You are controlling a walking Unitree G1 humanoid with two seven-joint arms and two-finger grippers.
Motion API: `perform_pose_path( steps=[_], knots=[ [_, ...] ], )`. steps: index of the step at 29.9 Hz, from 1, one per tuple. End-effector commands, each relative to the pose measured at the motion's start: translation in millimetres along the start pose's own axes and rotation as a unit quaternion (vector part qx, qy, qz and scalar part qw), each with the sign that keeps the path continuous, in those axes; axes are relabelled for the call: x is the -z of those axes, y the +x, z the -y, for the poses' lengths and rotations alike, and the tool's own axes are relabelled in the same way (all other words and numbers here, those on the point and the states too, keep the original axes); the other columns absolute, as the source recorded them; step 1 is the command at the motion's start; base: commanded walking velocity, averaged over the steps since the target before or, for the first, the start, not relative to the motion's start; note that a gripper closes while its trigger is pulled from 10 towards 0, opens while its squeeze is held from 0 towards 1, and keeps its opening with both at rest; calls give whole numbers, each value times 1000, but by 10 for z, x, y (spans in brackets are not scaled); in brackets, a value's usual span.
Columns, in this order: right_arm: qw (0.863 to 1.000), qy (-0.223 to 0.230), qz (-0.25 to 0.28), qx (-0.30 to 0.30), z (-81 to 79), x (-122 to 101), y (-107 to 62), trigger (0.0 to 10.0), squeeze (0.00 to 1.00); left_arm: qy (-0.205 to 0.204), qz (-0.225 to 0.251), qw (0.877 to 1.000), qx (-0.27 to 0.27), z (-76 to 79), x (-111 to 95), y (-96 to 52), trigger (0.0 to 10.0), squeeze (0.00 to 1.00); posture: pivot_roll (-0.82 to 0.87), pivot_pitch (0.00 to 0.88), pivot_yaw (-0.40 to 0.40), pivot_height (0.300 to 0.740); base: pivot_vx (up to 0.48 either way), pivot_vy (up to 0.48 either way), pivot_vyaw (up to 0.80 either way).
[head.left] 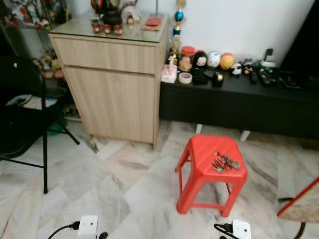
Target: Hang keys on a hook
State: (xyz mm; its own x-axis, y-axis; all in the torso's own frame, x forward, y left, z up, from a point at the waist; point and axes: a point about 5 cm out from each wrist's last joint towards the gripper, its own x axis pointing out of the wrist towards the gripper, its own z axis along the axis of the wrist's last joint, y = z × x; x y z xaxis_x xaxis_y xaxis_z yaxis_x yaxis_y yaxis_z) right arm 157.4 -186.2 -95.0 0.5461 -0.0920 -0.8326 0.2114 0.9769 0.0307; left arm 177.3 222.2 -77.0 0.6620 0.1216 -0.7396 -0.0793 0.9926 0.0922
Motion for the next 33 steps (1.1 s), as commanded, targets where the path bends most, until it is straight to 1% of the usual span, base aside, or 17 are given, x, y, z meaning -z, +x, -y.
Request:
perform_pose_path(
  steps=[1, 11, 13, 24, 27, 33],
  knots=[
    [1000, -3, 8, 4, 19, -42, 5, 10000, 0, 6, 4, 1000, 7, 31, -37, 12, 10000, 0, 109, 0, -92, 740, 337, 0, 0],
    [1000, -3, 14, 0, 9, -67, 9, 10000, 0, 2, 10, 1000, 6, 41, -70, 21, 10000, 0, 105, 0, -95, 740, 339, 0, 0],
    [1000, 3, 16, 0, 8, -70, 8, 10000, 0, 1, 10, 1000, 6, 44, -70, 22, 10000, 0, 105, 0, -95, 740, 341, 0, 0],
    [1000, 0, 18, -1, 16, -74, 8, 10000, 0, 0, 11, 1000, 3, 44, -58, 17, 10000, 0, 102, 0, -96, 740, 335, 0, 0],
    [1000, 1, 19, 0, 15, -75, 8, 10000, 0, 4, 13, 1000, -4, 29, -65, 16, 10000, 0, 102, 0, -96, 740, 0, 0, 0],
    [1000, 5, 20, 1, 19, -74, 7, 10000, 0, 5, 17, 1000, 1, 43, -79, 20, 10000, 0, 99, 0, -94, 740, 0, 0, 0]
  ],
)
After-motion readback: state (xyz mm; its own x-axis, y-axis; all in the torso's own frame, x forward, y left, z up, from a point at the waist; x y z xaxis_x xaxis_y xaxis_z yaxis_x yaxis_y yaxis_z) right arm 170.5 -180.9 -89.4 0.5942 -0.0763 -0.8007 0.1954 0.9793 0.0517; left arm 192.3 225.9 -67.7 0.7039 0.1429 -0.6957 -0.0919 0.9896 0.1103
